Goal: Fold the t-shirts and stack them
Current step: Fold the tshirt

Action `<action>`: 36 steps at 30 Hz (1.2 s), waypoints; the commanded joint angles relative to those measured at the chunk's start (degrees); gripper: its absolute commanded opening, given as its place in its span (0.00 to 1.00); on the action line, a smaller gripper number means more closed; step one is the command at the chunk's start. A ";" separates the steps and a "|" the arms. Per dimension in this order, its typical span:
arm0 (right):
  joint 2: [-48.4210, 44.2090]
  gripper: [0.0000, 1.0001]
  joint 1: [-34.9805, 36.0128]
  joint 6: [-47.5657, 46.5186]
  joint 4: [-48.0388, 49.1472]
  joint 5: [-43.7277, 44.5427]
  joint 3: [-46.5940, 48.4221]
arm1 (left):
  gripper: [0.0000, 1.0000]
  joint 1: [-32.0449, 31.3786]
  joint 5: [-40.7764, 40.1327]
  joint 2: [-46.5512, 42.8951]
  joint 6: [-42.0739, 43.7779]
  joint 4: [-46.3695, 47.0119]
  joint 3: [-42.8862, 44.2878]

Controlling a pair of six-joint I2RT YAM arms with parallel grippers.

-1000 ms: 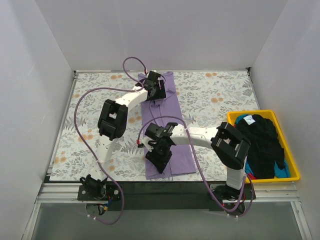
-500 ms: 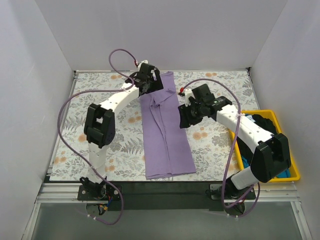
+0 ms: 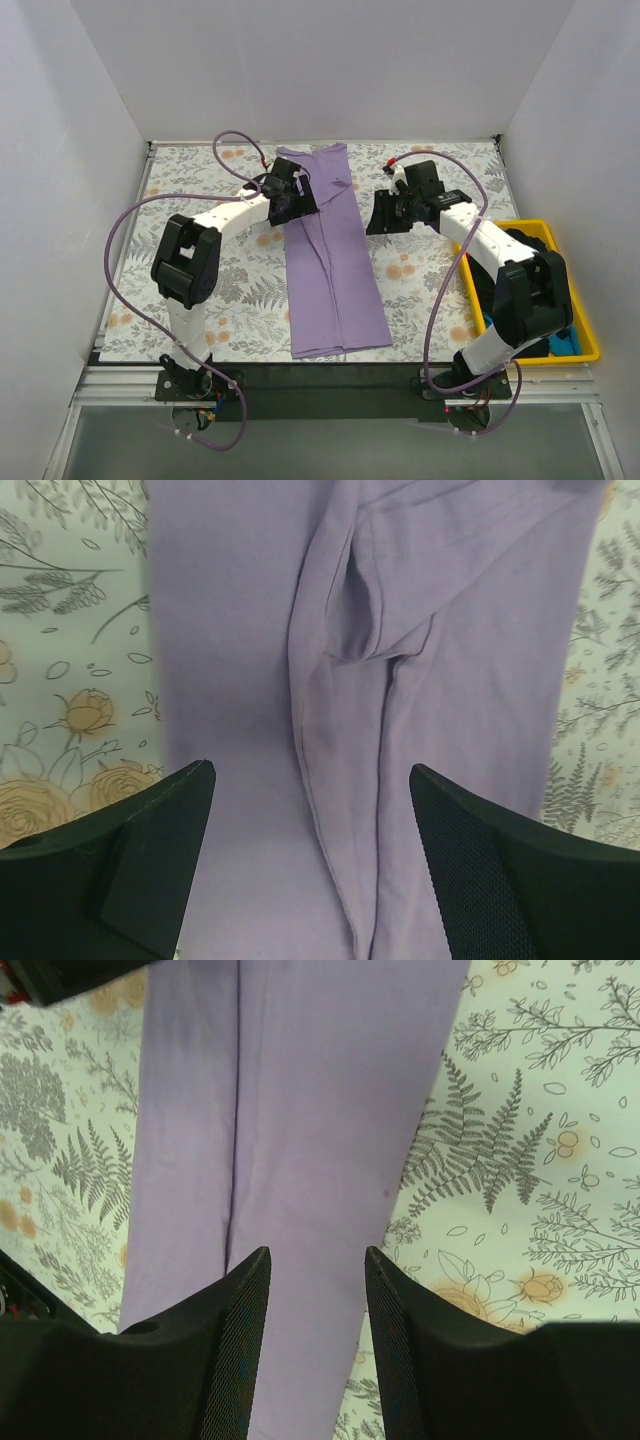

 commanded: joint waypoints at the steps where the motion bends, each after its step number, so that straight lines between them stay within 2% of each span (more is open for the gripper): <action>1: 1.67 0.49 -1.26 2.41 5.42 -1.36 0.96 | 0.78 0.00 3.73 0.74 -1.09 2.98 0.78; 10: 5.27 0.49 -2.49 2.68 7.26 -2.50 2.28 | 0.74 -0.35 6.89 6.02 -1.71 2.98 4.03; 18: 9.49 0.49 -3.63 1.89 8.67 -1.45 6.05 | 0.70 -1.93 6.98 7.17 -0.48 2.98 6.58; 31: 22.67 0.45 -5.48 -3.47 14.38 -0.48 18.26 | 0.68 -6.33 9.80 9.98 0.75 1.31 12.11; 36: 29.44 0.39 -5.57 -8.30 15.35 -6.62 27.48 | 0.69 -6.33 8.93 9.55 3.65 0.96 12.91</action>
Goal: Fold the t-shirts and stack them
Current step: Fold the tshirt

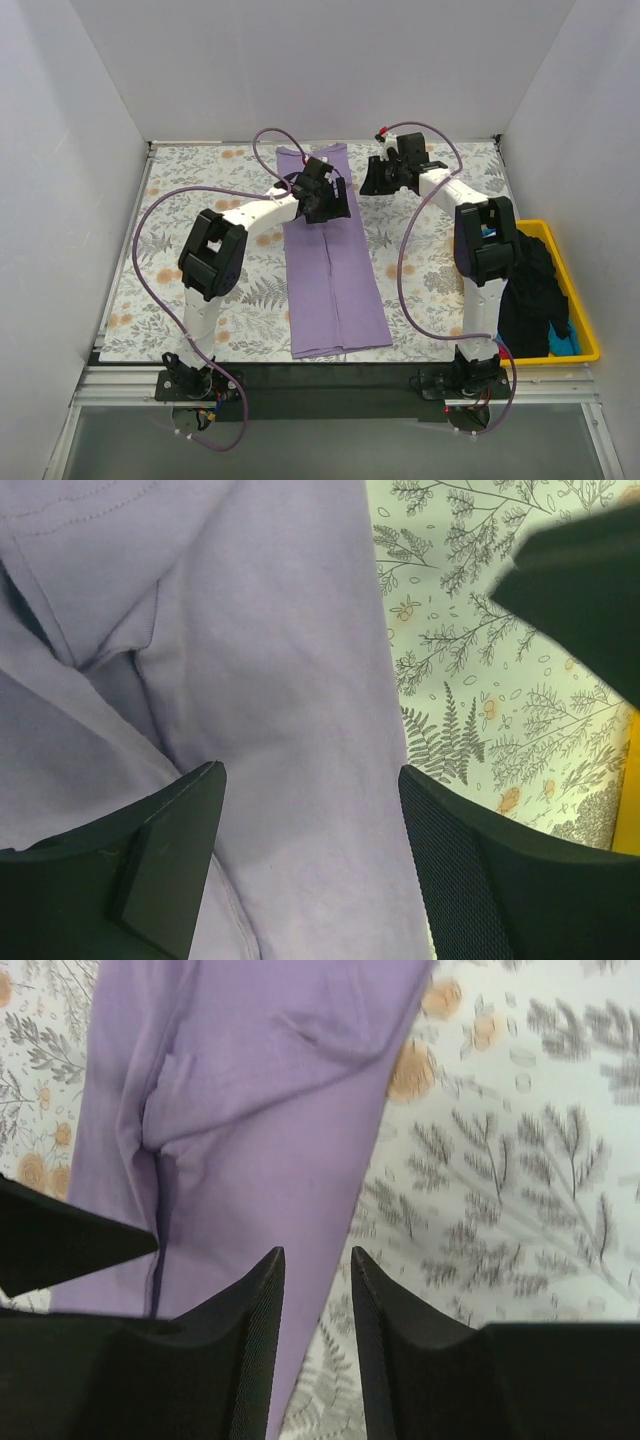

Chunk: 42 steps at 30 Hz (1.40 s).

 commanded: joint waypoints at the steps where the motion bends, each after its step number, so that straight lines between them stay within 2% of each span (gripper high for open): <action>1: 4.59 0.39 -0.26 -4.88 3.66 -6.41 7.04 | 0.69 0.16 -1.18 -1.21 3.69 -1.05 2.37; 9: 15.06 0.39 -0.26 -7.43 5.24 -13.81 19.08 | 0.72 2.09 -8.83 -4.03 13.35 0.61 5.36; 18: 22.71 0.40 -0.26 -6.20 7.70 -16.71 27.78 | 0.66 8.06 -3.39 3.61 17.59 2.29 10.45; 24: 25.35 0.41 0.01 -4.36 8.84 -17.94 29.20 | 0.65 8.95 -2.86 5.03 17.07 1.76 11.78; 27: 22.38 0.42 -0.08 -3.65 8.93 -16.80 26.57 | 0.70 8.95 -2.50 1.53 12.33 1.41 6.61; 30: 17.37 0.43 0.10 -3.30 9.02 -14.70 19.29 | 0.70 8.86 -2.68 -4.54 8.63 0.27 -0.77; 33: 6.94 0.43 0.80 -2.34 9.02 -9.61 8.66 | 0.70 8.60 -3.20 -11.11 6.17 -1.57 -7.70; 38: -5.48 0.40 2.29 2.48 6.39 -0.99 -9.86 | 0.68 5.62 -2.77 -18.25 4.76 -8.60 -15.54; 41: -11.90 0.34 4.04 4.52 1.04 1.39 -15.52 | 0.59 3.42 -0.50 -20.98 3.71 -11.24 -20.47; 42: -14.52 0.31 4.83 4.09 -2.37 1.39 -18.41 | 0.53 2.98 1.00 -21.51 3.44 -11.77 -21.61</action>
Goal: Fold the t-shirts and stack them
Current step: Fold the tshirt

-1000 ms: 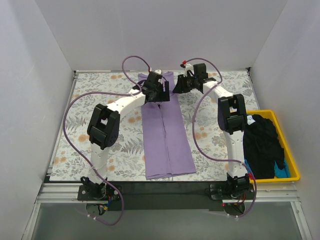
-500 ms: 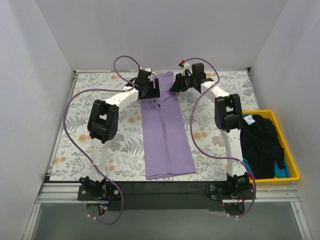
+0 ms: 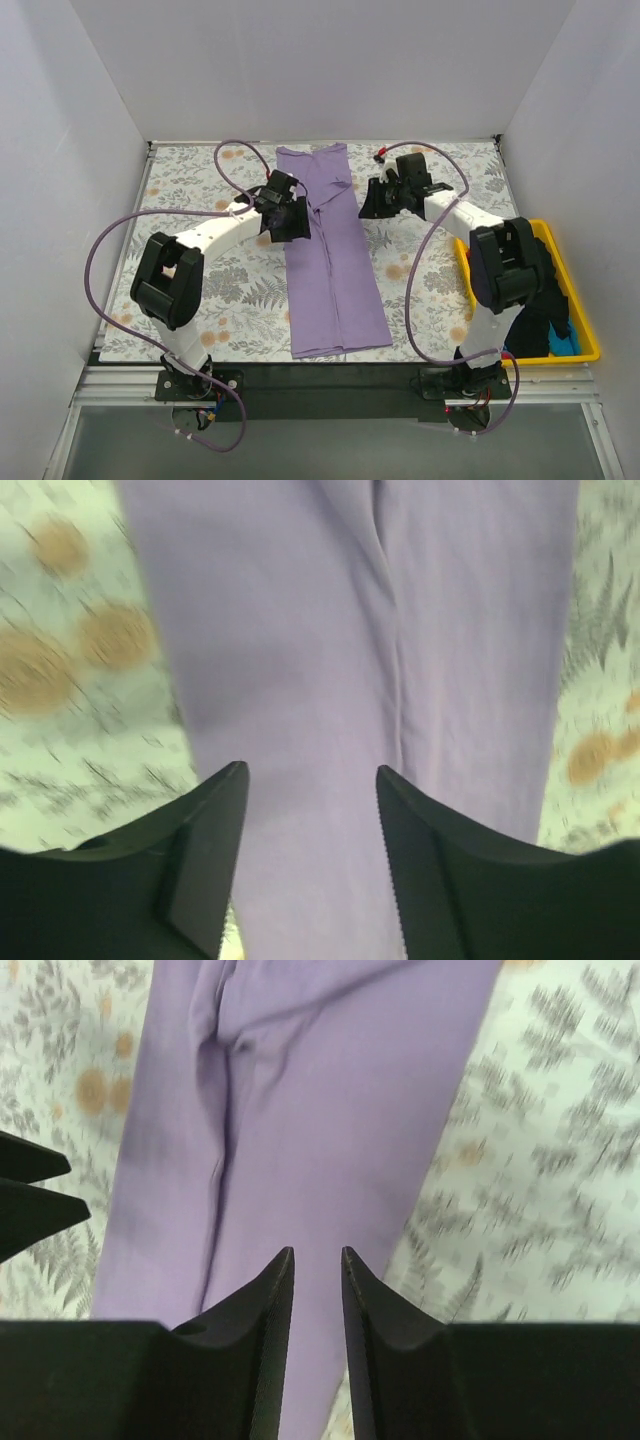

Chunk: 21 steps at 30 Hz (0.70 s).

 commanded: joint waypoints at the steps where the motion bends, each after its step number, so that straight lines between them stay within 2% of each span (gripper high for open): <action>1: -6.52 0.30 2.98 1.70 -8.40 5.25 -6.08 | 0.50 -2.80 4.07 -3.59 -2.07 -5.09 -4.63; 4: -10.57 0.28 7.28 0.29 -13.94 7.46 -10.74 | 0.48 -4.64 5.83 -4.65 -2.33 -7.20 -7.18; 10: -15.06 0.27 12.92 3.98 -15.19 8.96 -20.41 | 0.47 -7.72 8.99 -2.90 -2.16 -10.62 -9.13; 17: -14.01 0.27 17.39 4.33 -22.13 6.59 -25.94 | 0.45 -11.67 12.16 -2.01 -2.60 -15.02 -12.72; 21: -16.90 0.28 20.30 5.65 -25.03 3.61 -30.43 | 0.45 -13.34 15.50 -5.26 -3.83 -16.25 -19.74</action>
